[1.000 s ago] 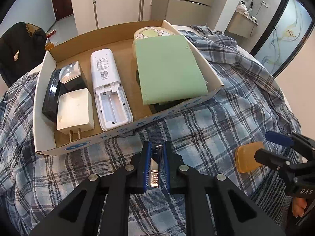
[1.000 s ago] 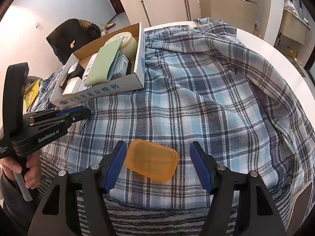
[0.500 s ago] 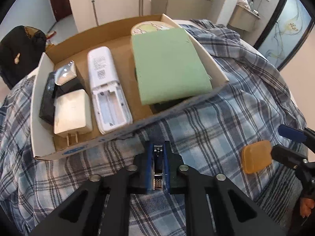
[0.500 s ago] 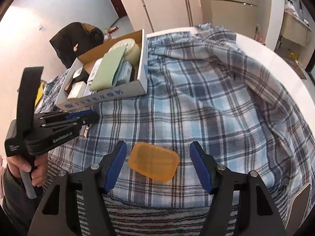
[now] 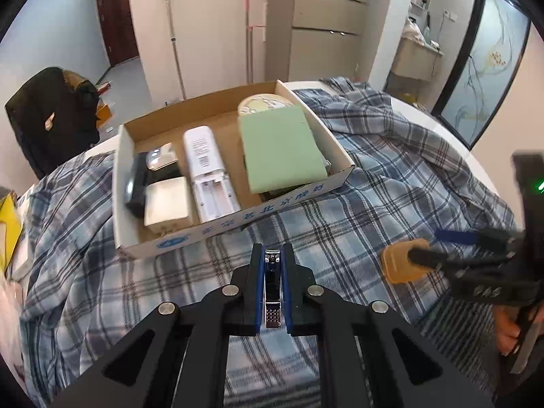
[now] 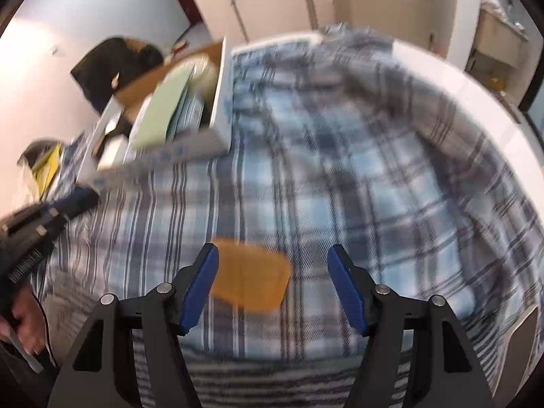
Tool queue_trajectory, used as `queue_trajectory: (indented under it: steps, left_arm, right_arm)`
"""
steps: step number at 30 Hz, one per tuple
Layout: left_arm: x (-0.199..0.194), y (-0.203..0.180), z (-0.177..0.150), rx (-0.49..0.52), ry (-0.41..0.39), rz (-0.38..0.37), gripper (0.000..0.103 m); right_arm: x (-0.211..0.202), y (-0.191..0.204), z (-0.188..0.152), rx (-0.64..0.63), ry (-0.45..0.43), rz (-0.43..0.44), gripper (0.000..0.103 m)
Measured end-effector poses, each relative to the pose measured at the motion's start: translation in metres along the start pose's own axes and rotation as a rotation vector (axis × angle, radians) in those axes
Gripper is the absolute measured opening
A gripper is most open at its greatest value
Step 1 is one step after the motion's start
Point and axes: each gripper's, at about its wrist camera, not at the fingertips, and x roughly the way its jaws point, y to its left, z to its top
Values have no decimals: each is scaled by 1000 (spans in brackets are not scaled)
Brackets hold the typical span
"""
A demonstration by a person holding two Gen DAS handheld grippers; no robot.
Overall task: Organize rigid objects
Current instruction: 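Carry the silver clipper into the box and release it while right holds the case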
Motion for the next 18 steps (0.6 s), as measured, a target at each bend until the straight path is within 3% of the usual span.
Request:
queue_trajectory:
  steps: [7, 12, 18]
  left_arm:
    - [-15, 15, -7, -30, -33, 4, 10]
    - [-29, 22, -4, -39, -66, -5, 10]
    - [-37, 33, 15, -82, -106, 17, 10]
  right_arm:
    - [-9, 17, -3, -11, -8, -18, 65]
    - [11, 23, 5, 36, 69, 31, 66]
    - [21, 37, 10, 25, 69, -34, 67]
